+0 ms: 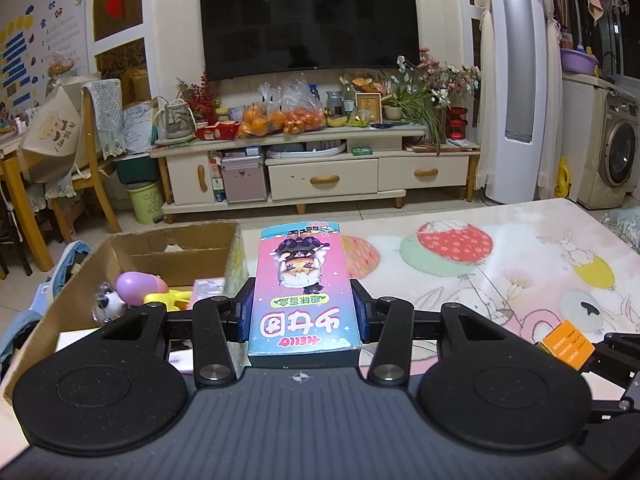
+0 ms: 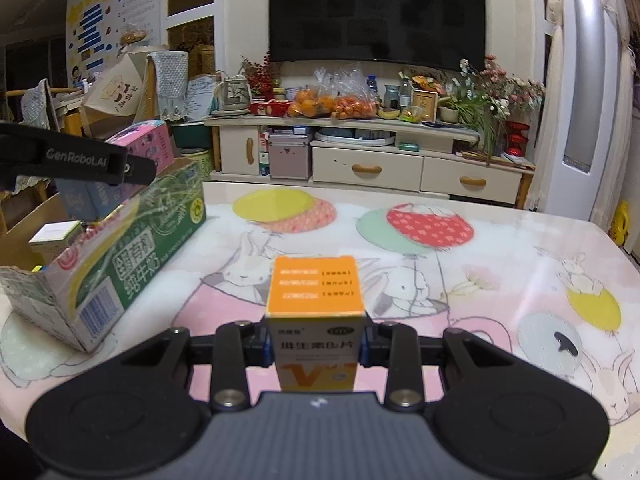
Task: Organize rigid objects
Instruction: 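Carry the pink box in the left tool while the right tool carries the vitamin box to the box, then open the left tool over the box while the right tool releases the vitamin box inside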
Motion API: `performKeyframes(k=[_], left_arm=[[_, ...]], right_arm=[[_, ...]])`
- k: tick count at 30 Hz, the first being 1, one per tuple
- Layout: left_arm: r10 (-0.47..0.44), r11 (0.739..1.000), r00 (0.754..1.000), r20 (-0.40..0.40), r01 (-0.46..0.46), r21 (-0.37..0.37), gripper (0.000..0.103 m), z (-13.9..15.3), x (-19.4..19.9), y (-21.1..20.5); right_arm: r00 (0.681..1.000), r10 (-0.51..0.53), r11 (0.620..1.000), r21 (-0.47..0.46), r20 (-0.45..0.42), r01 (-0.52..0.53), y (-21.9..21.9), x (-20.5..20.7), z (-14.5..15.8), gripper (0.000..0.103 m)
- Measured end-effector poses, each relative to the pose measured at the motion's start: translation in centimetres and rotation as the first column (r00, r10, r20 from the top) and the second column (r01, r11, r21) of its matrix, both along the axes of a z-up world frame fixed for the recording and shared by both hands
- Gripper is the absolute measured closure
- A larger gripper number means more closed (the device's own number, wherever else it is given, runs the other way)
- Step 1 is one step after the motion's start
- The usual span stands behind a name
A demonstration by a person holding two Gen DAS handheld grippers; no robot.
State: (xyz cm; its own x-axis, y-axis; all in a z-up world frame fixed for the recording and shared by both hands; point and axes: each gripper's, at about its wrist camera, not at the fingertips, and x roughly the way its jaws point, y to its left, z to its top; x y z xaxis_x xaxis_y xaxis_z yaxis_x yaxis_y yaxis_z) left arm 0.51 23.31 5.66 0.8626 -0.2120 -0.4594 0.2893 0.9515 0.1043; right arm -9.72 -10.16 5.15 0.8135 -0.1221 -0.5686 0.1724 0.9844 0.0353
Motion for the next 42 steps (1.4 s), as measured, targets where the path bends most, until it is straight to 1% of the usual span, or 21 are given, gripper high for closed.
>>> performKeyframes(k=[7, 17, 21, 27, 32, 35, 38, 42], left_arm=[[0.035, 0.999, 0.999, 0.013, -0.035, -0.024, 0.047, 0.5, 0.0, 0.7], [0.107, 0.992, 0.994, 0.01, -0.106, -0.071, 0.046, 1.4, 0.2, 2.0], [0.169, 0.982, 0.986, -0.001, -0.168, -0.091, 0.046, 1.6, 1.0, 3.2], [0.27, 0.953, 0.962, -0.038, -0.273, -0.128, 0.046, 1.8, 2.4, 5.2], [0.328, 0.932, 0.941, -0.082, -0.337, -0.135, 0.046, 1.2, 3.4, 6.1], [0.34, 0.926, 0.934, -0.11, -0.353, -0.135, 0.046, 0.7, 3.5, 6.3], [0.342, 0.921, 0.93, -0.133, -0.36, -0.147, 0.046, 0.7, 3.9, 6.6], [0.348, 0.92, 0.926, -0.149, -0.367, -0.137, 0.046, 0.5, 4.3, 6.4]], right_arm=[[0.999, 0.046, 0.999, 0.012, 0.015, -0.046, 1.8, 1.2, 1.3, 0.069], [0.988, 0.127, 0.991, 0.022, 0.084, -0.129, 4.1, 4.0, 4.3, 0.069], [0.979, 0.167, 0.984, 0.039, 0.116, -0.173, 5.2, 5.8, 5.2, 0.069], [0.955, 0.24, 0.965, 0.063, 0.173, -0.254, 6.8, 9.5, 6.4, 0.069], [0.928, 0.318, 0.941, 0.057, 0.195, -0.335, 8.8, 12.8, 6.2, 0.069], [0.916, 0.361, 0.927, 0.039, 0.178, -0.373, 10.3, 14.8, 5.3, 0.069], [0.907, 0.389, 0.914, 0.055, 0.16, -0.402, 11.2, 16.6, 4.1, 0.069], [0.9, 0.416, 0.901, 0.076, 0.13, -0.427, 12.0, 18.4, 2.7, 0.069]])
